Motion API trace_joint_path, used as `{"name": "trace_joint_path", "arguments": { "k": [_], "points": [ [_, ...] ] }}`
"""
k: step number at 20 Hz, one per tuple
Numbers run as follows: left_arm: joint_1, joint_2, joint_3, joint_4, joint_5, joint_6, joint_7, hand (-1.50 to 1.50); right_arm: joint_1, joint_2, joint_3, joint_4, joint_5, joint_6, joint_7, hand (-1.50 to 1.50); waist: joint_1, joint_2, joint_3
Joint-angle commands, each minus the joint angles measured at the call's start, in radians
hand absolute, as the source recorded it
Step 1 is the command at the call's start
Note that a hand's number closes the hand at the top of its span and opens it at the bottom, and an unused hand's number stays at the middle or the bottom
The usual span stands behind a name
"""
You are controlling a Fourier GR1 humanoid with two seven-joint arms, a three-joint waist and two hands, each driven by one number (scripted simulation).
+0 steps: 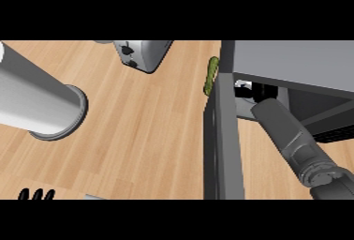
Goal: Pick up the milk, place it into the microwave and close the microwave
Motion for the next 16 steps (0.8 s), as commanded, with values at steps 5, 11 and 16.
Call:
{"name": "trace_joint_path", "arguments": {
  "k": [5,11,16],
  "points": [
    [-0.030,-0.008,0.006,0.037,-0.011,-0.003,-0.020,-1.50,-0.024,0.063,0.003,-0.004,0.002,0.148,-0.021,-1.50,-0.016,-0.005,0.001],
    [-0.014,-0.005,0.018,0.023,0.006,-0.007,-0.023,-1.50,-0.011,0.097,-0.080,-0.073,-0.076,0.230,-0.083,-1.50,-0.042,-0.017,0.004],
    [-0.008,-0.010,0.010,0.051,0.004,-0.018,-0.034,-1.50,0.027,0.123,-0.144,-0.102,-0.137,0.341,-0.154,-1.50,-0.075,-0.030,0.002]
  ]
}}
